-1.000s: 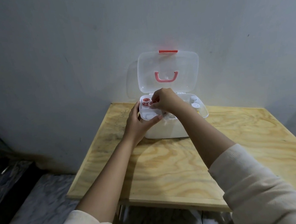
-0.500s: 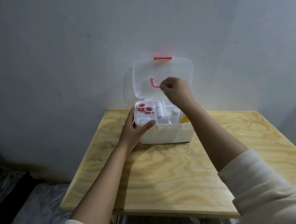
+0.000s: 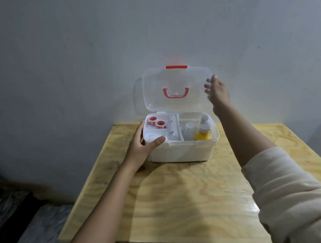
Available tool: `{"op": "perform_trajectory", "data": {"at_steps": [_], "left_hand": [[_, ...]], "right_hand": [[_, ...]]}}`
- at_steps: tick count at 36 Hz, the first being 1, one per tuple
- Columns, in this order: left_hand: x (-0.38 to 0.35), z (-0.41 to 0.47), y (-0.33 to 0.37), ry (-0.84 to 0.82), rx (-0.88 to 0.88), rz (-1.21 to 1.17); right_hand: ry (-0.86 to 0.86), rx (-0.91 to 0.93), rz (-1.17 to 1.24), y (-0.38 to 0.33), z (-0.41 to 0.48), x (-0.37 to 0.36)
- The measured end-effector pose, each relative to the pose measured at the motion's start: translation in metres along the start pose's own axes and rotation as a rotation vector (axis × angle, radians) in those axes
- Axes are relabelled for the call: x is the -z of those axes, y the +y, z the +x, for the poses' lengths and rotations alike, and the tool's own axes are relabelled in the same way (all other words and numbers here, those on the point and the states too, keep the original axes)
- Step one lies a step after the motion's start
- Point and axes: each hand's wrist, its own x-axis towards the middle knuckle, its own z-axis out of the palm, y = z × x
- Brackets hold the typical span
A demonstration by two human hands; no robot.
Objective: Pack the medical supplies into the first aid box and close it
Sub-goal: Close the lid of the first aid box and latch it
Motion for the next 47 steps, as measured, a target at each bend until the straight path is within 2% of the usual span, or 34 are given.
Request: {"op": "perform_trajectory", "data": {"at_steps": [11, 17, 24, 33, 47], "left_hand": [[-0.002, -0.002, 0.005, -0.077, -0.006, -0.018], [-0.002, -0.004, 0.005, -0.065, 0.025, -0.019], [-0.008, -0.009, 0.005, -0.020, 0.012, -0.050], [-0.018, -0.008, 0.007, -0.106, 0.016, 0.014], [-0.030, -0.012, 0.007, 0.002, -0.022, -0.014]], "right_hand": [[-0.149, 0.137, -0.024, 0.012, -0.041, 0.031], [-0.155, 0.192, -0.094, 0.029, -0.074, 0.044], [-0.129, 0.228, -0.121, 0.056, -0.105, 0.049], [-0.020, 0.199, -0.063, 0.068, -0.118, 0.056], [-0.002, 0.268, -0.377, 0.051, -0.118, 0.050]]}}
